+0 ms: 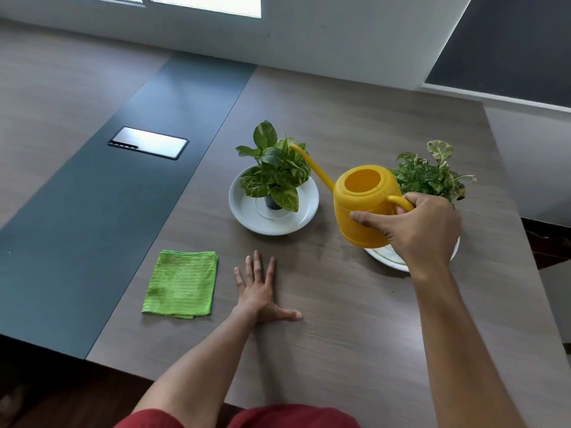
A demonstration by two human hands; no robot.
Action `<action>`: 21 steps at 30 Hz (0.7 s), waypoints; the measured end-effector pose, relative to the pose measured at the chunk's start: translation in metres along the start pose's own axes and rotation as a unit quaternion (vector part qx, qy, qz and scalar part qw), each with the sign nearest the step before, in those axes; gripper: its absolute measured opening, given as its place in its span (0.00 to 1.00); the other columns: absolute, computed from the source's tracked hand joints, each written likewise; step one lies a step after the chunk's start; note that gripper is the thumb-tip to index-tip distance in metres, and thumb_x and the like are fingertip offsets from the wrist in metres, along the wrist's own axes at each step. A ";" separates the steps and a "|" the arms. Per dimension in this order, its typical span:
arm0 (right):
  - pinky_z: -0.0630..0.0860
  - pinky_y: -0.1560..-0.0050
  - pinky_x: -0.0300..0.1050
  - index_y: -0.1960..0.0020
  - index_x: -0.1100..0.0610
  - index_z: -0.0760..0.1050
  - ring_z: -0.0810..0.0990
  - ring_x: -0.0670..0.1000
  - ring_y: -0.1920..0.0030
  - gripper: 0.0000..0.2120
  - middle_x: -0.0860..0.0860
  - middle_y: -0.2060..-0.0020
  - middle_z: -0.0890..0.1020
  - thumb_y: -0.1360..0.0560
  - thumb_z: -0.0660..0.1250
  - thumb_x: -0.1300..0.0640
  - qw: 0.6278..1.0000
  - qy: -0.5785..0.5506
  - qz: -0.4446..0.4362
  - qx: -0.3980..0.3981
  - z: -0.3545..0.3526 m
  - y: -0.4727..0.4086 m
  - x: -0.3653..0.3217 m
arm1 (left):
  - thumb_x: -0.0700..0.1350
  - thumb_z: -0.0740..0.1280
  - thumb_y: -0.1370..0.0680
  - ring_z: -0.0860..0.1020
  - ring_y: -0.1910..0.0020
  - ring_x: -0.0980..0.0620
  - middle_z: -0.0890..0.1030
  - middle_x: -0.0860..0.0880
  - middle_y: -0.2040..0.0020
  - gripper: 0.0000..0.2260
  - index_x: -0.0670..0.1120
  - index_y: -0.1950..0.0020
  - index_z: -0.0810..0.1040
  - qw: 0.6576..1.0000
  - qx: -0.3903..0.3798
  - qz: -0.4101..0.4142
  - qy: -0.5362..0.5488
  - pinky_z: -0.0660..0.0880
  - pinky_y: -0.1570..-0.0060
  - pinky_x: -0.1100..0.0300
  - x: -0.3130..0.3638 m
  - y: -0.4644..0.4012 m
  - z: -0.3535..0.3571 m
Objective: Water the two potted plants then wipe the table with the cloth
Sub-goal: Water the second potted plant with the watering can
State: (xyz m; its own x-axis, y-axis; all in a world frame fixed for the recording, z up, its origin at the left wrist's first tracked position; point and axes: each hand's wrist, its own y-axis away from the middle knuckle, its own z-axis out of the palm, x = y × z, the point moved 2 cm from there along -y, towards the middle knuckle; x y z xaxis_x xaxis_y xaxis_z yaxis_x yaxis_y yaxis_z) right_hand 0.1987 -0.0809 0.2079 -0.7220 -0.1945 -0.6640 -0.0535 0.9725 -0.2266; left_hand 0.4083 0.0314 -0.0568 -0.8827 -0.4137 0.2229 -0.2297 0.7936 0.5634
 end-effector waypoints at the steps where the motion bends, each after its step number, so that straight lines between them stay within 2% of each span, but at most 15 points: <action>1: 0.58 0.72 0.41 0.74 0.53 0.61 0.64 0.46 0.76 0.32 0.46 0.78 0.68 0.46 0.81 0.36 1.000 -0.001 0.000 -0.001 0.000 0.000 0.000 | 0.84 0.64 0.47 0.21 0.27 0.39 0.22 0.40 0.25 0.71 0.51 0.20 0.29 1.000 0.001 0.000 0.000 0.24 0.31 0.34 0.000 0.000 0.000; 21: 0.58 0.71 0.41 0.75 0.52 0.61 0.64 0.46 0.75 0.31 0.45 0.78 0.68 0.47 0.81 0.36 1.000 -0.008 -0.003 0.004 -0.001 -0.001 -0.003 | 0.84 0.63 0.47 0.21 0.27 0.40 0.22 0.40 0.25 0.70 0.51 0.20 0.29 1.000 0.006 0.003 0.002 0.25 0.31 0.34 0.000 0.001 0.000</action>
State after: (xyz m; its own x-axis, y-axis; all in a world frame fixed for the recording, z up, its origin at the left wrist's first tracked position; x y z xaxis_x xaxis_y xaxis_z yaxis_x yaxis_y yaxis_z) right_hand 0.2000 -0.0813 0.2105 -0.7109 -0.2022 -0.6735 -0.0522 0.9703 -0.2363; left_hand 0.4077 0.0320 -0.0561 -0.8825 -0.4105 0.2295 -0.2290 0.8013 0.5527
